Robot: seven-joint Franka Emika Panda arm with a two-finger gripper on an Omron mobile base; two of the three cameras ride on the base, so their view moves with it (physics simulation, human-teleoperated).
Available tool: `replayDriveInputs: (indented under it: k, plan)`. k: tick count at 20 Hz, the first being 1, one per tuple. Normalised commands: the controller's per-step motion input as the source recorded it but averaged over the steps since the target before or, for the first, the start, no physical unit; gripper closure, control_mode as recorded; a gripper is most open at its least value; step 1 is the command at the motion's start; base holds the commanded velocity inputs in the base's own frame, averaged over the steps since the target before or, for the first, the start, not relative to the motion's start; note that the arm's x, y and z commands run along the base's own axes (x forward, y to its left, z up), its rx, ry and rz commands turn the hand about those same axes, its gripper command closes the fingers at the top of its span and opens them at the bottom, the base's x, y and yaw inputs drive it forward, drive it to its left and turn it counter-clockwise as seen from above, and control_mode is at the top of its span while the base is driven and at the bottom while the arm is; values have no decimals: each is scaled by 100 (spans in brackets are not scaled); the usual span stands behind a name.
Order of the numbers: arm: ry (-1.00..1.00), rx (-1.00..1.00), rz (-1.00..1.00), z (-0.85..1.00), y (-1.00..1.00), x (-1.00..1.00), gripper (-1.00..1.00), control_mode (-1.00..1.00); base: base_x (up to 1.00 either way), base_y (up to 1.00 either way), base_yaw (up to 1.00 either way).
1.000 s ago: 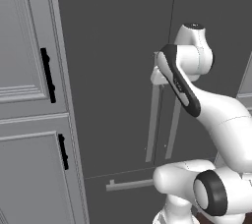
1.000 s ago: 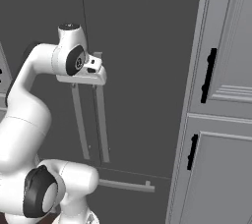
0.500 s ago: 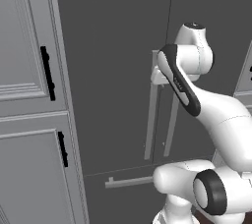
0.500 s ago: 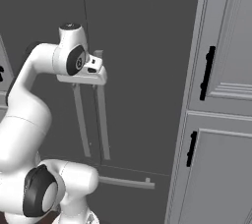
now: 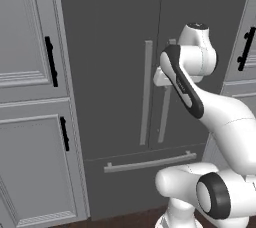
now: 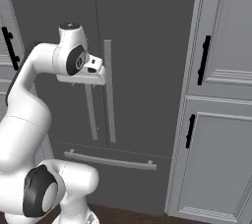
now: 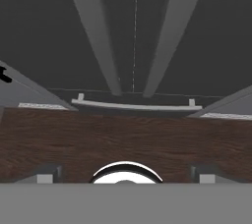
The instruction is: Take the strawberry from the fridge and place it on top of the pancake, located on the dining counter.
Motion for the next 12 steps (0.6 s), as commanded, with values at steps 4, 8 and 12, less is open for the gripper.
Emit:
replayDriveInputs:
  k: [4,8,12]
  plan:
    - [0,0,0,0,0,0,-100,100,-53,-1,0]
    - [0,0,0,0,0,0,-100,100,-51,-5,0]
    - [0,0,0,0,0,0,-100,100,-47,-12,0]
